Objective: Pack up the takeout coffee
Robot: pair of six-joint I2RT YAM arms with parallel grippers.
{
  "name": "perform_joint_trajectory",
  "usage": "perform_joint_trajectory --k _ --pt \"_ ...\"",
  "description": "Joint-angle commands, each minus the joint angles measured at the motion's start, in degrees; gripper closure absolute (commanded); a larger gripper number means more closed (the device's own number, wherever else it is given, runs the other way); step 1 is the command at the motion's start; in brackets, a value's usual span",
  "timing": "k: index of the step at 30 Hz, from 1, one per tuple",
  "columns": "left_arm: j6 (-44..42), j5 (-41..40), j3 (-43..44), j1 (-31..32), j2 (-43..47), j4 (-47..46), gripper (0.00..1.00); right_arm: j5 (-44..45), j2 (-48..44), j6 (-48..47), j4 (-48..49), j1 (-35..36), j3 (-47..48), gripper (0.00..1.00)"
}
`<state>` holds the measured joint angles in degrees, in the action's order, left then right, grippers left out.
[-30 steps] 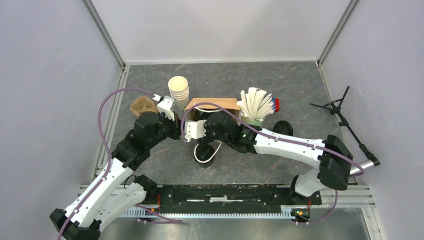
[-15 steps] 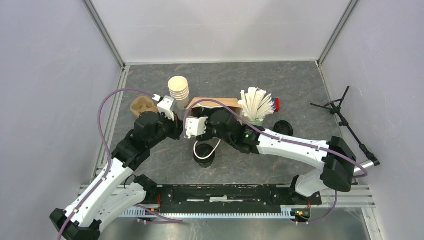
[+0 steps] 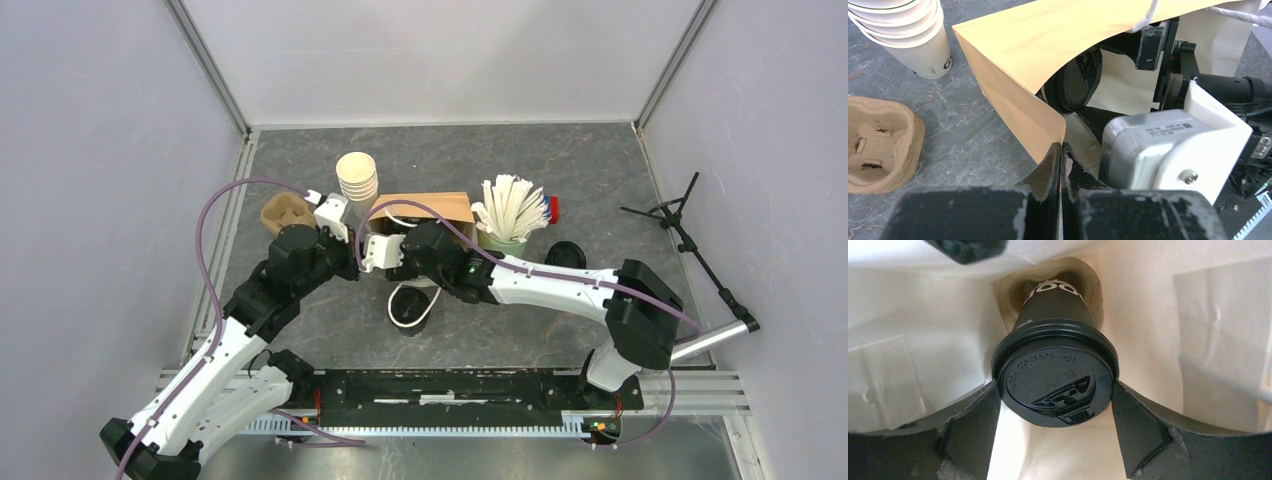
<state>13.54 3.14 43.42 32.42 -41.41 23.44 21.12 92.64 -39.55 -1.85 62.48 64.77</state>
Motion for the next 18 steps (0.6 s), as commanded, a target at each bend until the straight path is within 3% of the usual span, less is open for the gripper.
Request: perform_joint_trajectory --k 1,6,11,18 --pt "0.5 0.1 0.1 -0.2 0.5 -2.4 0.98 1.4 -0.9 3.3 0.9 -0.8 1.1 0.23" --pt "0.4 -0.6 0.3 -0.2 0.5 -2.2 0.98 -0.9 -3.9 3.2 -2.4 -0.8 1.6 0.23" --pt "0.1 -1.2 0.2 -0.3 0.5 -1.5 0.98 -1.5 -6.6 5.9 -11.6 -0.8 5.3 0.23" --pt "-0.5 -0.9 -0.5 -0.2 0.8 -2.2 0.98 -7.6 -8.5 4.3 -9.1 -0.8 3.3 0.23"
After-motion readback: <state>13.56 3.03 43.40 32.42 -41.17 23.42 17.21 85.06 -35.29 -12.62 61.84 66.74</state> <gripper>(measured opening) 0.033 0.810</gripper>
